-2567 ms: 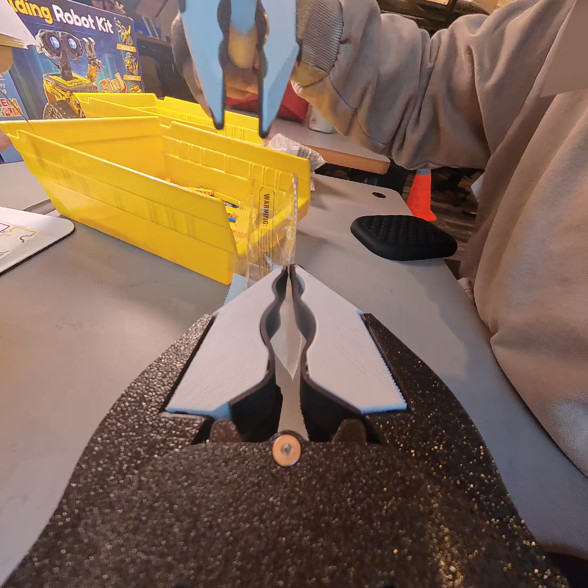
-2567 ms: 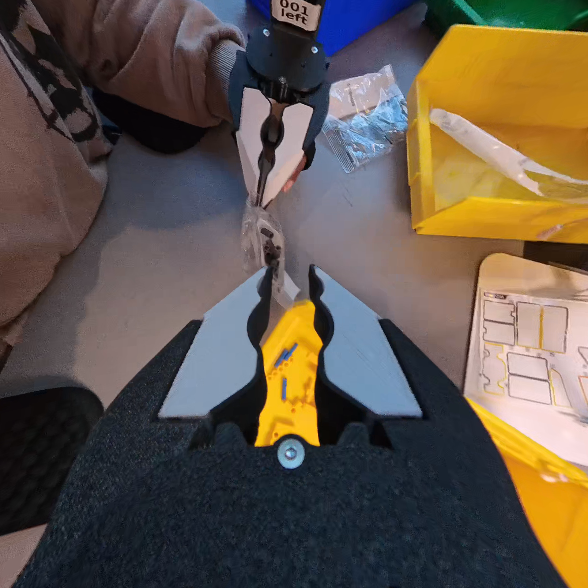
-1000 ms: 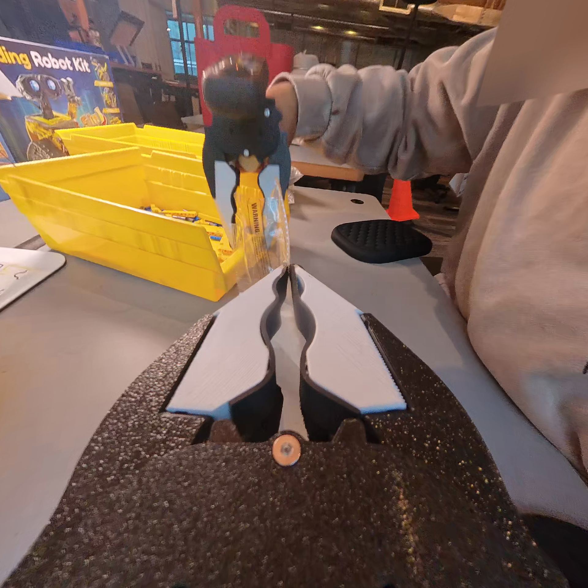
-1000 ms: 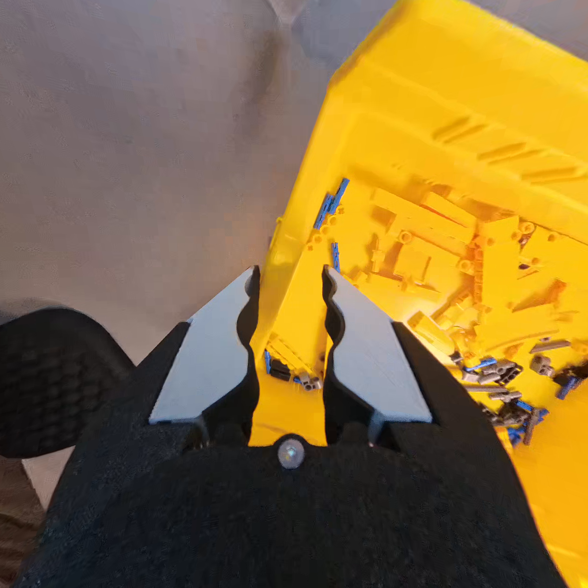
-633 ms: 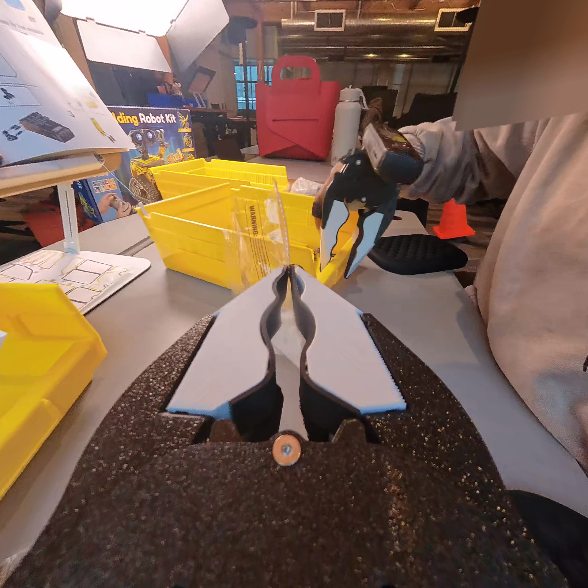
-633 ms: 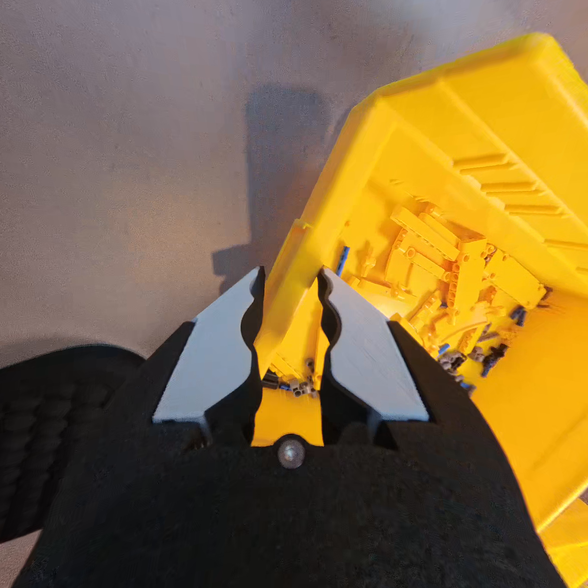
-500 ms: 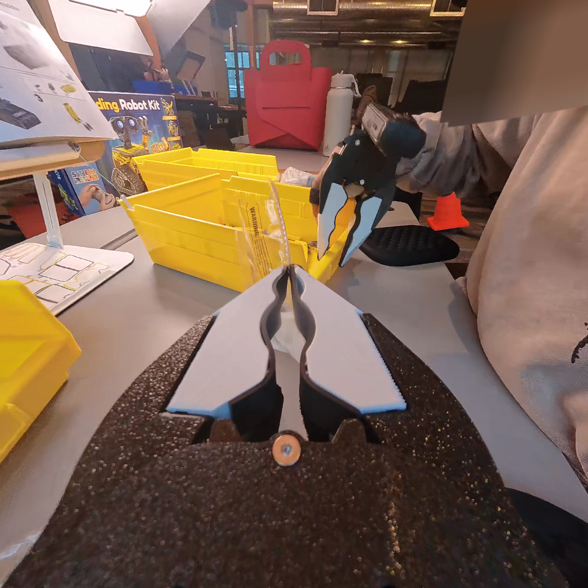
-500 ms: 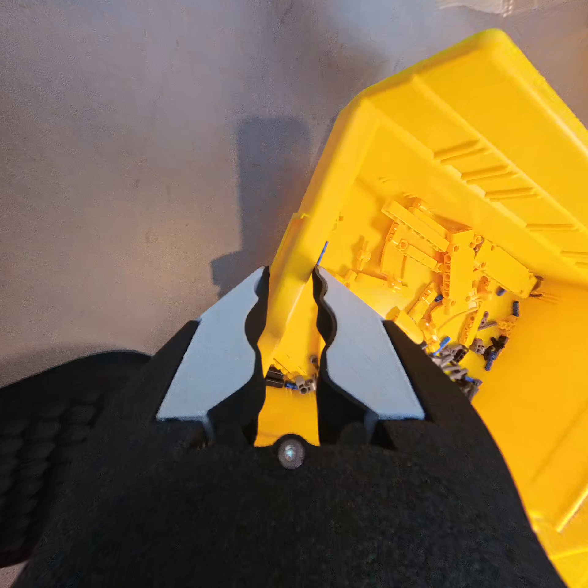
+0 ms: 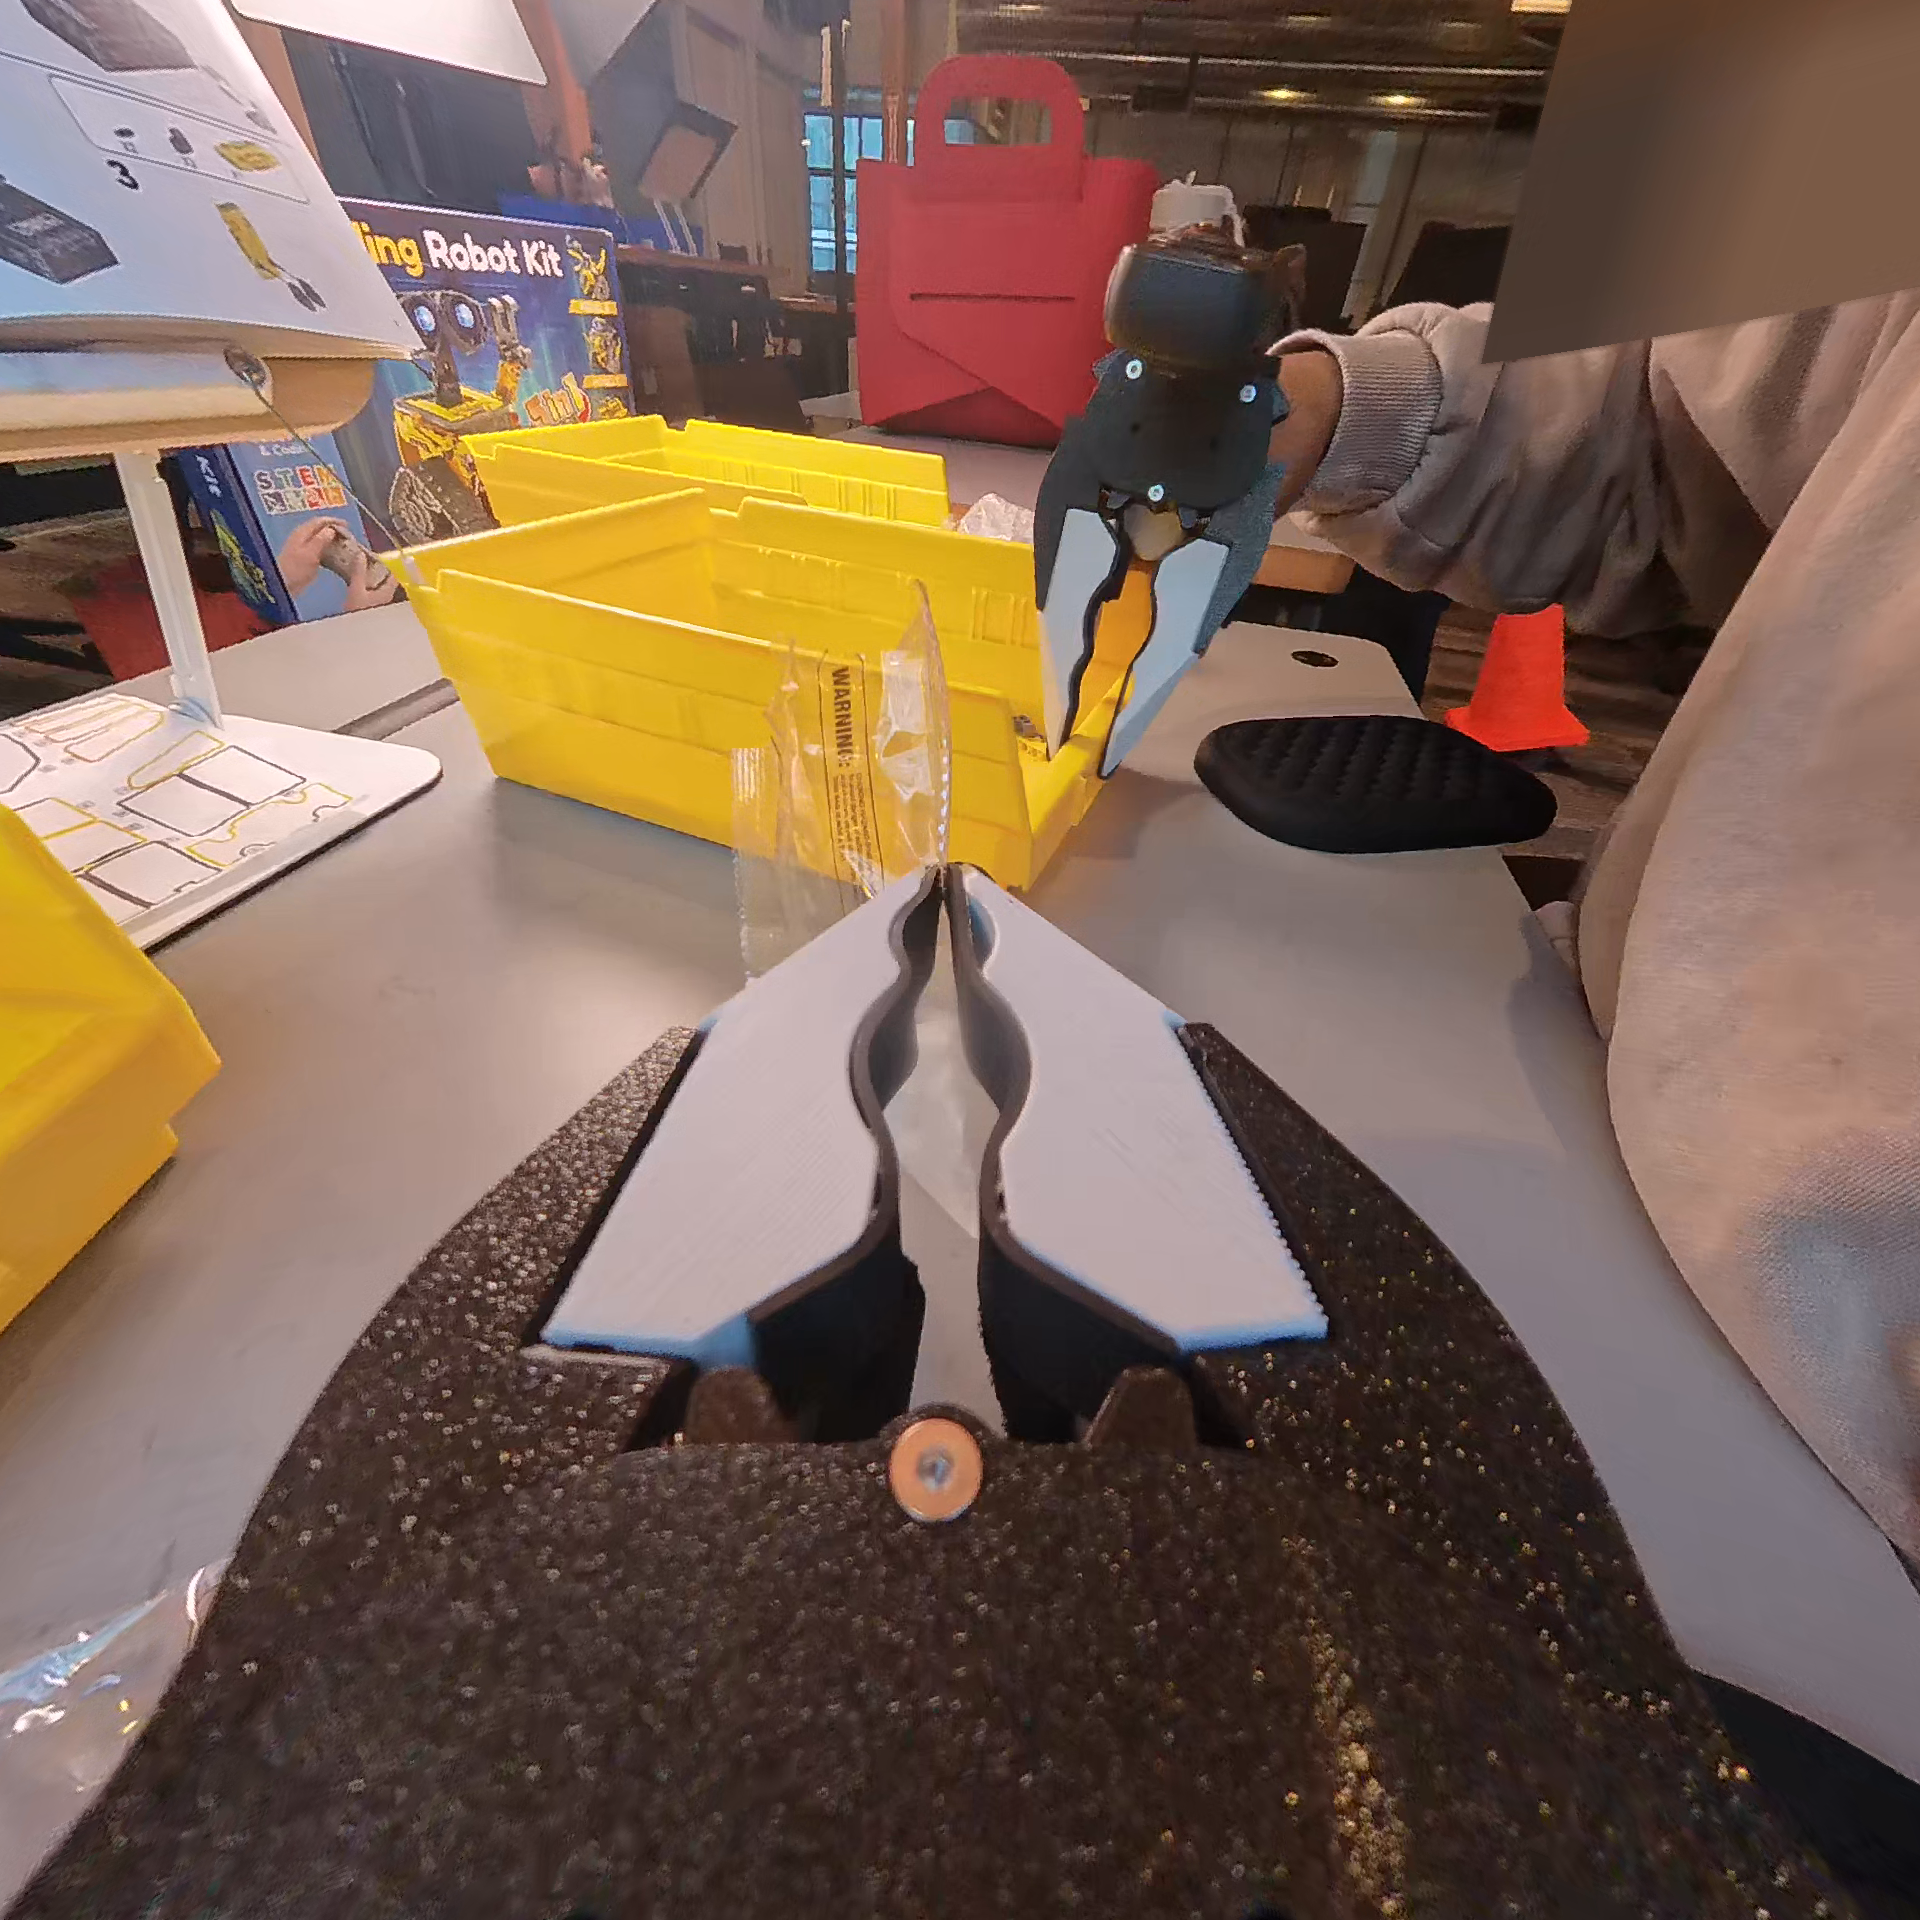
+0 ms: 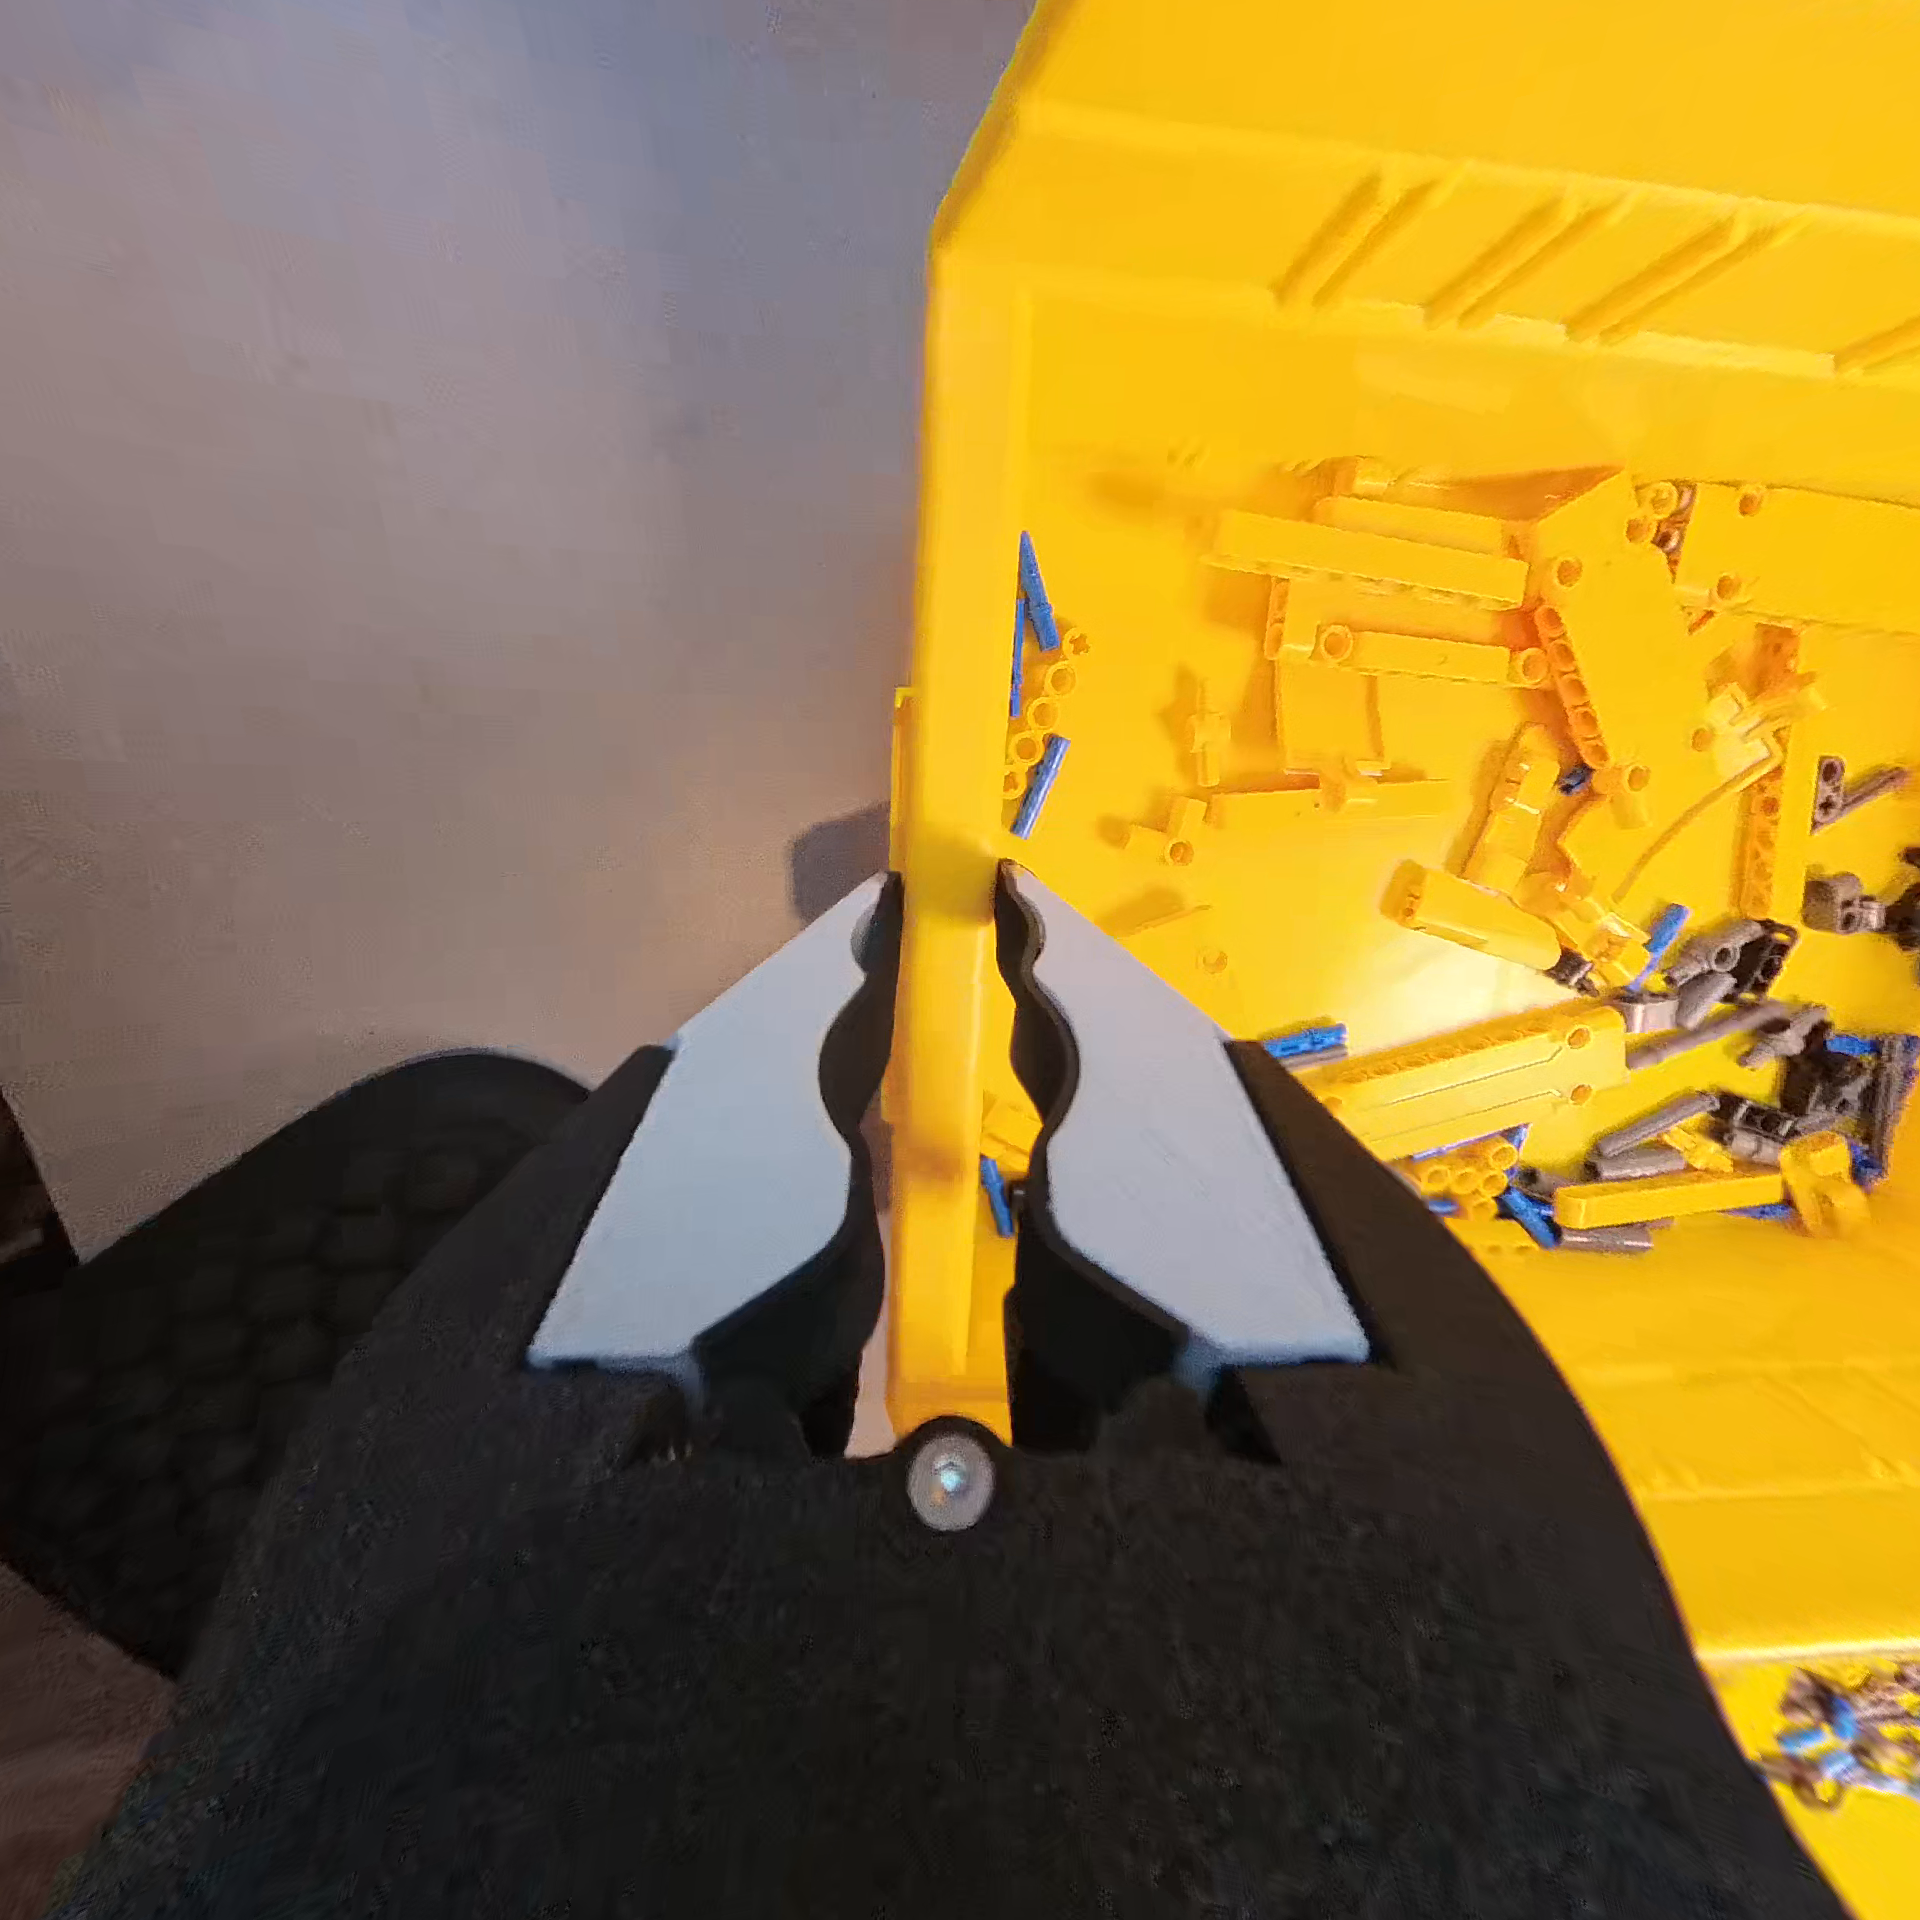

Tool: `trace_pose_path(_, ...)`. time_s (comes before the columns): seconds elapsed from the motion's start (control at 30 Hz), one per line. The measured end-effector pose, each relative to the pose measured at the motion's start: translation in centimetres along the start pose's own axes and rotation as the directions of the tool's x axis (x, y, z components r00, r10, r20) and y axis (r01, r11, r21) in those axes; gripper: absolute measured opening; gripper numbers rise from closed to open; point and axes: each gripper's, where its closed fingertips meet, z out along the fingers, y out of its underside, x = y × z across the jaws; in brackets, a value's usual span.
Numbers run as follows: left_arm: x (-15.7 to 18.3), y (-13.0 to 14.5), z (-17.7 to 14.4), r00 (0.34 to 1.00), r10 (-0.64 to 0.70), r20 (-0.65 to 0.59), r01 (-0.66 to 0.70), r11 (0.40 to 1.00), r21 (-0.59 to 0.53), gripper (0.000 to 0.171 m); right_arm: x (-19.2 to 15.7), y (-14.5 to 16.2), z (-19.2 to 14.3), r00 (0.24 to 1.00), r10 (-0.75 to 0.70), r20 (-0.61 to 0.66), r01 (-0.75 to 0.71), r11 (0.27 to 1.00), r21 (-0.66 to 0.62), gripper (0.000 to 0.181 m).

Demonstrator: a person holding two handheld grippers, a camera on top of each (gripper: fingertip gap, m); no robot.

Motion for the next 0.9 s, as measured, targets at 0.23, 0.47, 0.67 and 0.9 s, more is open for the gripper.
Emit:
trace_pose_path(0.23,0.1,-0.1,0.1,1.000,0.007,0.005,-0.007,1.000,-0.001,0.000,2.9,0.0,0.3,0.987,0.147,-0.056,-0.148,0.989,0.003,0.016)
trace_pose_path(0.47,0.5,-0.1,0.2,1.000,0.016,-0.006,-0.016,1.000,-0.005,0.000,2.9,0.0,0.3,0.981,0.185,-0.051,-0.185,0.983,0.005,0.016)
trace_pose_path(0.67,0.7,-0.4,0.1,1.000,0.023,-0.008,-0.023,1.000,0.002,0.000,-2.3,-1.3,0.1,0.988,0.154,0.006,-0.154,0.988,0.002,0.015)
trace_pose_path(0.9,1.0,-0.6,0.1,1.000,0.028,-0.013,-0.028,1.000,0.004,0.000,-3.3,-1.5,-0.1,0.981,0.194,0.003,-0.194,0.981,0.027,0.015)
